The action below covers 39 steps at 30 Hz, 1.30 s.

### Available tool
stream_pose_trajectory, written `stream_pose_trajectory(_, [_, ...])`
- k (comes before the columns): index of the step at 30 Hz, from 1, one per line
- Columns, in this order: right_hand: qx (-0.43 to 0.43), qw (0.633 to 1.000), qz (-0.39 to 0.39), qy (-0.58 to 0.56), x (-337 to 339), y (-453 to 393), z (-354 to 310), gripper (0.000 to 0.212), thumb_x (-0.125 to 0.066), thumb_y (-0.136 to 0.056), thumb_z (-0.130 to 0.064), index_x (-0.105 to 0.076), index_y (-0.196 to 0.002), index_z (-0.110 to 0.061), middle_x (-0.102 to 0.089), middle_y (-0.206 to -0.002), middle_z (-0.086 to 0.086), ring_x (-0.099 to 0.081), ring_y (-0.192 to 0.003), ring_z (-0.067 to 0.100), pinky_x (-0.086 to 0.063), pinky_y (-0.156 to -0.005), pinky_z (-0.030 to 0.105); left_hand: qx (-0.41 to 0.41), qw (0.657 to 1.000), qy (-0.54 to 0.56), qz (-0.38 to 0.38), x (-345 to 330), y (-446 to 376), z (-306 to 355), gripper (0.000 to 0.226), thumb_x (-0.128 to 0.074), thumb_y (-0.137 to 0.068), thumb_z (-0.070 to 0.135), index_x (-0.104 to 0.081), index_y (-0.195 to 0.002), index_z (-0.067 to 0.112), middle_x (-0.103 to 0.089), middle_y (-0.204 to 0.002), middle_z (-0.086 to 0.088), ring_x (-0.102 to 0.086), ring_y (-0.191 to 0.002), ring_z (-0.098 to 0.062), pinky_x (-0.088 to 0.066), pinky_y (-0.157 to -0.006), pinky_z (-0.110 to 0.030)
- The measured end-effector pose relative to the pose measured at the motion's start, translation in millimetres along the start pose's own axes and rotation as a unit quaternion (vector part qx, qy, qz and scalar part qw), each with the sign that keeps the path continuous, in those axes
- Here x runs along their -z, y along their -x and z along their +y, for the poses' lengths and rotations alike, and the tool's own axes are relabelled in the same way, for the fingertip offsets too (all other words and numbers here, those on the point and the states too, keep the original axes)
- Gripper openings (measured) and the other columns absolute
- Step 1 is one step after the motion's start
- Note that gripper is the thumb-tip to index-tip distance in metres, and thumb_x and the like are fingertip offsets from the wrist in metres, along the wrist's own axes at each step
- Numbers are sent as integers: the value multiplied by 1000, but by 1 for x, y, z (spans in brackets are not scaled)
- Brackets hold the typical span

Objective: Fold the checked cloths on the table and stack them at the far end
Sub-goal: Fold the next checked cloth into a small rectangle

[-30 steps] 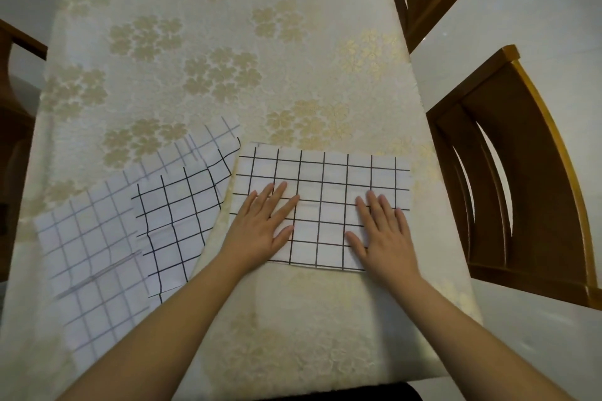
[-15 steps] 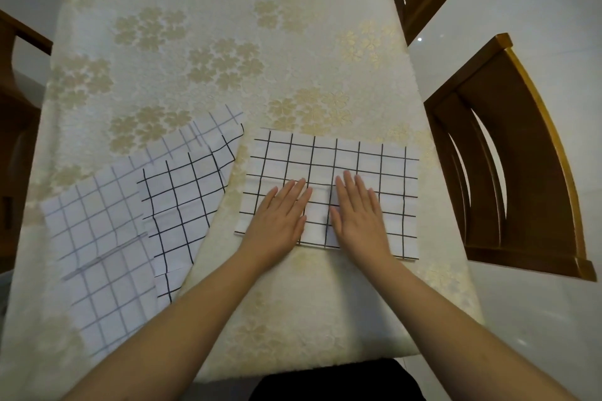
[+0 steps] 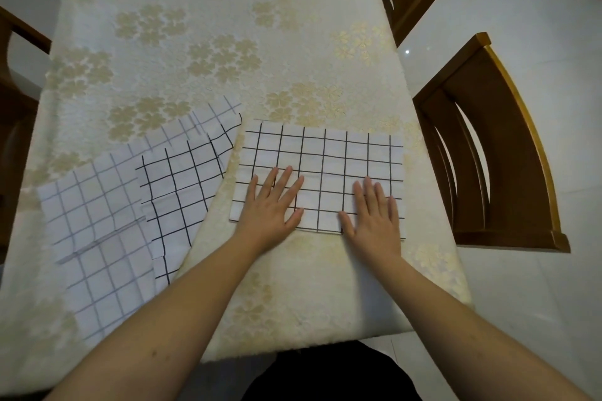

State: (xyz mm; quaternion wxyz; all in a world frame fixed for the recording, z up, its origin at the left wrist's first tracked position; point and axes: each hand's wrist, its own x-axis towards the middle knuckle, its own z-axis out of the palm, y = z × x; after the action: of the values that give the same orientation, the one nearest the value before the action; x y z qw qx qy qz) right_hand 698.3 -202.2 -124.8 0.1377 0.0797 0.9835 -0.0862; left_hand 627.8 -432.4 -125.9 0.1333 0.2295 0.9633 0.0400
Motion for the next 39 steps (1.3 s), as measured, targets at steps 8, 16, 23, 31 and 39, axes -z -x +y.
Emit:
stream_pose_trajectory(8, [-64,997,-1,-36,4,36,45,74,-3,-93,-67,16,-154,-28,23,-161,-4,25,-146,14,10,-121,44,-11,1000,-5,-4,6,-3,-18,62,-7,-97,62,12,-152,42,18,-163,8,19,-149,-14,9,-119,-51])
stream_pose_trajectory(16, [-33,998,30,-36,4,44,39,72,-9,-95,-62,12,-155,-27,19,-162,-4,21,-148,14,12,-120,41,21,997,12,68,24,9,-37,62,-26,-103,48,-6,-157,26,0,-164,3,5,-151,-18,0,-122,-43])
stream_pose_trajectory(23, [101,995,24,11,-9,58,8,66,-28,-99,-50,-13,-156,-21,-14,-163,3,-6,-150,20,-3,-120,40,-121,986,44,108,5,58,2,42,-42,-97,31,-56,-133,13,-57,-135,-9,-54,-122,-29,-44,-102,-44])
stream_pose_trajectory(31, [92,996,-14,15,-11,75,-5,67,-17,-98,-54,-12,-157,-23,-7,-164,3,-2,-151,19,0,-120,36,-75,997,-10,-9,-9,78,15,55,-23,-102,42,-25,-154,26,-24,-161,1,-20,-149,-19,-13,-121,-49])
stream_pose_trajectory(39, [95,994,-44,-12,-4,90,-20,72,-12,-93,-59,-12,-156,-25,-5,-164,3,-3,-151,20,-3,-118,36,-68,997,-20,-25,0,81,4,65,-4,-95,47,-27,-153,28,-23,-162,1,-17,-150,-20,-6,-121,-47])
